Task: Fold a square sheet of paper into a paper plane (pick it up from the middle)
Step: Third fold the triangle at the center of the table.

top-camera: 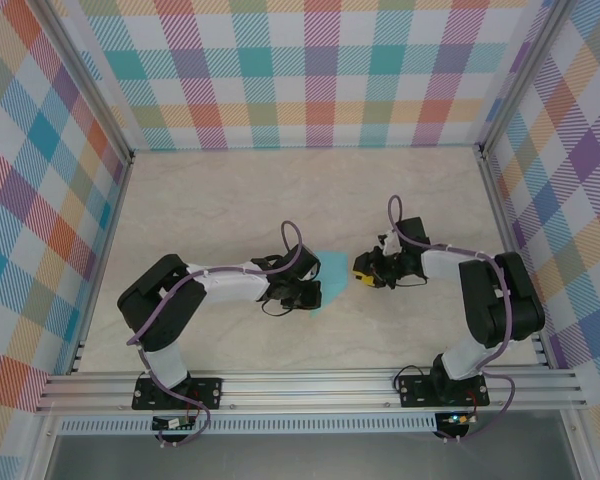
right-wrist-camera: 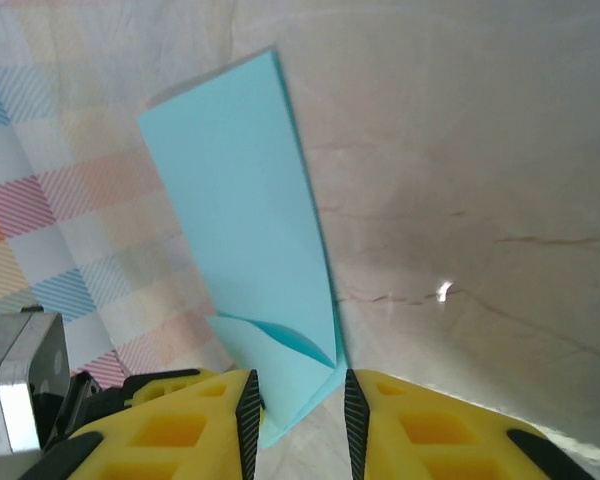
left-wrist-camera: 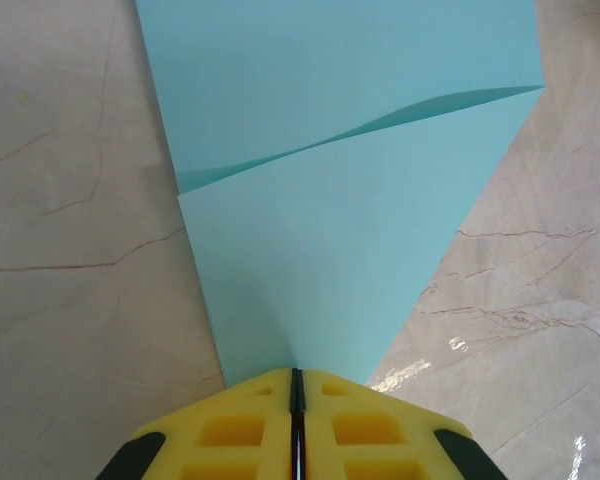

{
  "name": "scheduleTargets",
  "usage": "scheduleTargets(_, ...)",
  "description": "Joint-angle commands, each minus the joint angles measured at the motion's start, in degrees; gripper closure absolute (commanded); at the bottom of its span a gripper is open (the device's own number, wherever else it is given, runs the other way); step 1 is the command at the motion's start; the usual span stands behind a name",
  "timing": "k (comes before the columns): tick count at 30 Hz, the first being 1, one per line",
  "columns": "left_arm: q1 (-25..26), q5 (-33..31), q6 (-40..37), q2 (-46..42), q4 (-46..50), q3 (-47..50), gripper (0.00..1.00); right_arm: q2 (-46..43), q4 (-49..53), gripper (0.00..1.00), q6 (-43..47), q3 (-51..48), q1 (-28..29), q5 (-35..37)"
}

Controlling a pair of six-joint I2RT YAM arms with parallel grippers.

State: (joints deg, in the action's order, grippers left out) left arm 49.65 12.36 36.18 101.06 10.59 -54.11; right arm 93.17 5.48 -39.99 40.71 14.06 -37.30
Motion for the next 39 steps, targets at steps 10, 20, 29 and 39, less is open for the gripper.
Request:
scheduleTargets(10, -1.7, -2.7, -1.5, -2.2, 2.1, -3.8, 0.85, 1.6, -0.9, 0.65, 0.4, -0.7, 2.4, -2.6)
scheduleTargets(20, -2.7, -3.8, -1.9, -0.6, 2.6, -4.7, 0.86, 2.0, -0.7, 0.63, 0.0, -0.2, 3.2, -1.4)
scheduleTargets(29, -3.3, -3.9, -2.1, 0.4, 2.0, -4.7, 0.87, 2.5, 1.4, 0.63, 0.7, 0.5, 3.2, -0.9)
scheduleTargets(39, -3.7, -3.5, -1.9, 0.3, 2.4, -5.4, 0.86, 3.4, 0.2, 0.62, -0.4, 1.0, 3.4, -1.1)
